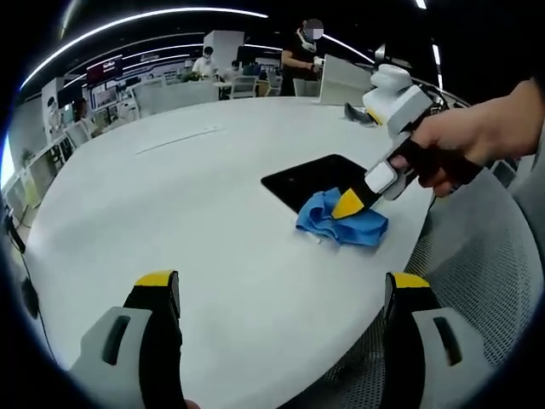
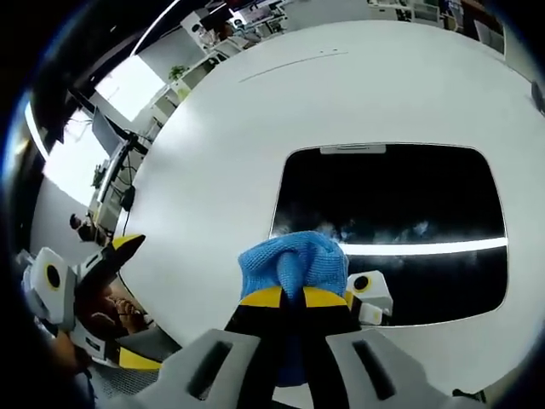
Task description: Wipe the mirror surface with the cleaning cloth until all visible marks leave the cleaned area.
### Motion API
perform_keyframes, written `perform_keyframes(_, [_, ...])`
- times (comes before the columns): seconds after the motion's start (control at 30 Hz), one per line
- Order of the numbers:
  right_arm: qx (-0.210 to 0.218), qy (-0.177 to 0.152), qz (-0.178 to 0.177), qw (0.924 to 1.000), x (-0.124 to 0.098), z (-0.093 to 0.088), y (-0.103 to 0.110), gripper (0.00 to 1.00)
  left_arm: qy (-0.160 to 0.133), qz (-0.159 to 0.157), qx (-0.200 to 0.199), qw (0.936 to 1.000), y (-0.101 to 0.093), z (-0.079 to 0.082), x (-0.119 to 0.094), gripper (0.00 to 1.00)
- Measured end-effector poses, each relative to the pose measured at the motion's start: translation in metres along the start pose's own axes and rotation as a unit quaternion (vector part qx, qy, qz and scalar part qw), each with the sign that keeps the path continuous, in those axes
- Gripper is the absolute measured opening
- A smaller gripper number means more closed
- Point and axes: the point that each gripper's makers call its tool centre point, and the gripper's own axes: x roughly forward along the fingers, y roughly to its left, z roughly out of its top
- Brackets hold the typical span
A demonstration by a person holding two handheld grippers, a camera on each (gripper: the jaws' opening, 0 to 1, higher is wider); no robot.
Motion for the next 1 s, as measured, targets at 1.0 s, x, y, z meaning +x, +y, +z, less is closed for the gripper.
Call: perform_keyframes(1.0, [-0.046,-0.015,-0.022,0.9986,0.022,0.049,-0.005,0.01,-0.003,0.007,-0.006,1.0000,0.004,0.001,-0.001,0.98])
